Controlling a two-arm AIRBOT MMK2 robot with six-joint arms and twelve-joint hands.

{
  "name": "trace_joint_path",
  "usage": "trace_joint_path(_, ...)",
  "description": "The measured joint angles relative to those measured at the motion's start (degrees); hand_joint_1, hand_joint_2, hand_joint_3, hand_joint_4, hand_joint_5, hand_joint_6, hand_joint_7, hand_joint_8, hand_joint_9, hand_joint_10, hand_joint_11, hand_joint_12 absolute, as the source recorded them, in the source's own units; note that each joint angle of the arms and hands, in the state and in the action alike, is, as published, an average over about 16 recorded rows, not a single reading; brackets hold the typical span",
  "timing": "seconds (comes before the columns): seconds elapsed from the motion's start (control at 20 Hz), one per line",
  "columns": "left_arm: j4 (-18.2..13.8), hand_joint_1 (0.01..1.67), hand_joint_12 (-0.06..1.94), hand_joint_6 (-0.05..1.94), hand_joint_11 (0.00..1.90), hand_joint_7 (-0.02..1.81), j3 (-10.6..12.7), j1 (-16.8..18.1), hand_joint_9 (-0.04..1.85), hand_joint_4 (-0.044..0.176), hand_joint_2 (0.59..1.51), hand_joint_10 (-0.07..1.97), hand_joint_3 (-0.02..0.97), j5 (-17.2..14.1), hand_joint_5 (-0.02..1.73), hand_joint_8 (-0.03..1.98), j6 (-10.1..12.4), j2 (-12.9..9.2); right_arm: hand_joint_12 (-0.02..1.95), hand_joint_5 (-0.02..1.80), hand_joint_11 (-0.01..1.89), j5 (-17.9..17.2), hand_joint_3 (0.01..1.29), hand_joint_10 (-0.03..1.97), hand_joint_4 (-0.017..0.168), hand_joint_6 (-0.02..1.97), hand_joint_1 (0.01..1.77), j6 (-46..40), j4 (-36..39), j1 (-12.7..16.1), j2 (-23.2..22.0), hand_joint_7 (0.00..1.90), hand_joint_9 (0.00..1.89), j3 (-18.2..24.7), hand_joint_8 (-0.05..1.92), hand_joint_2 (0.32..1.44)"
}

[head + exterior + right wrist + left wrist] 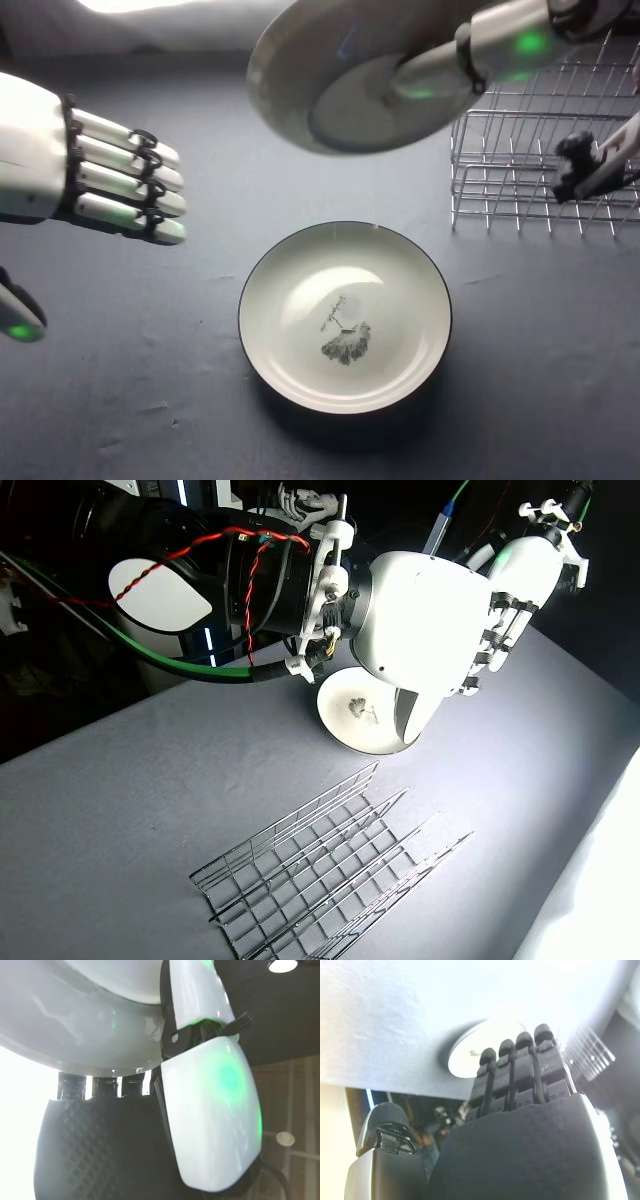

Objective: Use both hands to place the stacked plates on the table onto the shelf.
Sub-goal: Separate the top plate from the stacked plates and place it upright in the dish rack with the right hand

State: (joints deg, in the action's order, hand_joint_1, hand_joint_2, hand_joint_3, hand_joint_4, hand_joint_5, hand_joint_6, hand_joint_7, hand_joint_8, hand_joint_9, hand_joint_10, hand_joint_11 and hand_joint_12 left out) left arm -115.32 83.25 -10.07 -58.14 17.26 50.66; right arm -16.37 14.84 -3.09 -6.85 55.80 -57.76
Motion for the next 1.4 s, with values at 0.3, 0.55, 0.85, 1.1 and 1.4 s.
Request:
trace_joint_path(0.3,2.7,0.01,0.02,0.02,0.03,0.07,-0.9,-1.9,0.04,0.000,1.109,0.01,0.017,2.1,0.09,0.01,-0.5,1.6,1.42,0.91,0.85,0.0,0.01,1.14,-0.003,1.00,1.38,0.0,-2.0,0.3,-0.3,1.04,0.97,-2.2,0.80,0.99)
trace_joint_path(0.55,4.5,0.01,0.02,0.02,0.03,0.08,-1.7,-3.6,0.04,-0.001,1.110,0.01,0.017,4.0,0.10,0.01,-0.5,2.8,1.41,0.91,0.84,0.0,0.01,1.14,-0.003,1.00,1.38,0.1,-2.7,0.4,-1.2,1.04,0.97,-3.6,0.79,0.99)
trace_joint_path(0.85,6.8,0.01,0.02,0.02,0.04,0.09,-2.8,-5.3,0.05,-0.001,1.112,0.01,0.018,5.8,0.10,0.01,-0.4,3.4,1.41,0.91,0.83,-0.3,0.01,1.14,-0.003,1.00,1.38,0.1,-2.9,-0.3,-3.0,1.04,0.96,-4.5,0.79,0.99)
trace_joint_path(1.1,8.6,0.01,0.02,0.01,0.05,0.10,-3.8,-6.3,0.06,-0.001,1.113,0.01,0.018,6.6,0.11,0.01,-0.3,3.5,1.42,0.92,0.81,-0.8,0.01,1.15,-0.003,0.98,1.38,0.1,-3.0,-1.8,-4.7,1.04,0.96,-5.2,0.79,0.99)
trace_joint_path(1.4,11.1,0.01,0.02,0.01,0.05,0.10,-4.5,-8.3,0.07,0.000,1.114,0.01,0.018,7.5,0.10,0.01,-0.7,3.9,1.42,0.93,0.80,-1.7,0.01,1.15,-0.005,0.98,1.38,0.1,-3.1,-4.4,-6.3,1.04,0.95,-6.6,0.79,0.99)
